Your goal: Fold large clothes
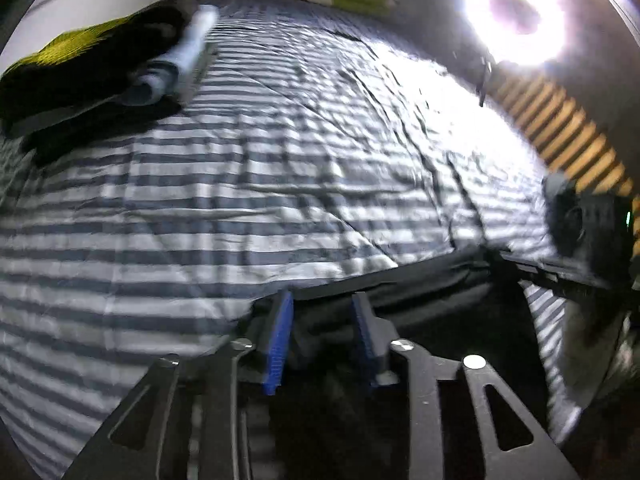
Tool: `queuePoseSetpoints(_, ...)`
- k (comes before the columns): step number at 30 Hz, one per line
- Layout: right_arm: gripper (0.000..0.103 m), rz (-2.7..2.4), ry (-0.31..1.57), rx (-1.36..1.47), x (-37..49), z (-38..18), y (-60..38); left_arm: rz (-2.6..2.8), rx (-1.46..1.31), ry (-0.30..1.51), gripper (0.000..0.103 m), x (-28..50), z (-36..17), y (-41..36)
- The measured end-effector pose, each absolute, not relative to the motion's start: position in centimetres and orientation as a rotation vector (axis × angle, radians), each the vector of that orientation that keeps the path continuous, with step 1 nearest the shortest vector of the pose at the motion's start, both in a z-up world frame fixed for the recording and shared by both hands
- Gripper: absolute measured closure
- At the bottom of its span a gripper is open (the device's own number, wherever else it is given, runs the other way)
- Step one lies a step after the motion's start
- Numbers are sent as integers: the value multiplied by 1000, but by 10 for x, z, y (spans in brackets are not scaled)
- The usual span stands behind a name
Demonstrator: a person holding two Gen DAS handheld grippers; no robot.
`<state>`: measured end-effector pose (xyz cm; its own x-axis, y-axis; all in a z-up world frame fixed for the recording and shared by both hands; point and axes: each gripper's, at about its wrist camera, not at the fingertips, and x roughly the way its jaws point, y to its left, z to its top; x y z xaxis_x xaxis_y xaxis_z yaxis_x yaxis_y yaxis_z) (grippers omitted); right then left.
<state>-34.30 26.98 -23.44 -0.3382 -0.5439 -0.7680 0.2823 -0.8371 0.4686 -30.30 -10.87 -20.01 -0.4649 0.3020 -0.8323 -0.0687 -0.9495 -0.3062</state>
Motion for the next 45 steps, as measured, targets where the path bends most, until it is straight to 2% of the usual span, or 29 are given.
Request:
queuePoseSetpoints(2, 81, -2198, -400, 1388, -330, -223, 287, 2489, -1471, -372, 47, -293, -188, -122)
queuePoseSetpoints(4, 57, -2212, -442, 1379, -319, -218, 300, 2456, -1484, -416, 45, -285, -184, -132)
queuePoseSetpoints(5, 55, -2213, -464, 1379, -315, -217, 306, 2432, -1500, -442, 42, -281, -185, -134)
queuePoseSetpoints(10, 54, -2183, -494, 1473, -309, -234, 305, 2415, -1559, -335, 41, -271, -194, -113)
queuePoseSetpoints(12, 54, -2196, -395, 1523, -306, -241, 291, 2410, -1587, -299, 34, -272, -199, -107)
queuePoseSetpoints(14, 54, -2205, -371, 1514, -304, -240, 287, 2406, -1597, -292, 24, -273, -201, -104)
queuePoseSetpoints(18, 54, -2205, -312, 1518, -307, -242, 278, 2428, -1644, -234, 23, -283, -212, -103)
queuePoseSetpoints(22, 52, -2212, -396, 1496, -317, -240, 289, 2439, -1605, -408, 21, -293, -213, -118)
queuePoseSetpoints(26, 50, -2178, -550, 1444, -332, -247, 296, 2434, -1598, -420, 20, -304, -225, -114)
queuePoseSetpoints(28, 48, -2155, -599, 1424, -339, -249, 292, 2403, -1569, -429, 35, -306, -226, -107)
queuePoseSetpoints(29, 51, -2148, -600, 1416, -341, -250, 290, 2438, -1568, -381, 50, -305, -225, -103)
queuePoseSetpoints(30, 67, -2135, -593, 1422, -343, -251, 285, 2464, -1571, -341, 76, -304, -225, -100)
queuePoseSetpoints(31, 87, -2123, -579, 1441, -344, -253, 280, 2451, -1564, -356, 83, -304, -224, -101)
queuePoseSetpoints(34, 94, -2130, -569, 1406, -344, -245, 279, 2460, -1508, -389, 86, -304, -211, -104)
queuePoseSetpoints(37, 95, -2182, -491, 1329, -349, -219, 275, 2499, -1437, -389, 87, -312, -191, -106)
queuePoseSetpoints(42, 95, -2279, -428, 1228, -383, -185, 271, 2559, -1362, -404, 87, -352, -166, -115)
queuePoseSetpoints(44, 94, -2295, -348, 1287, -402, -193, 263, 2549, -1392, -365, 87, -366, -172, -111)
queuePoseSetpoints(45, 89, -2322, -271, 1384, -412, -202, 259, 2539, -1410, -358, 87, -372, -176, -109)
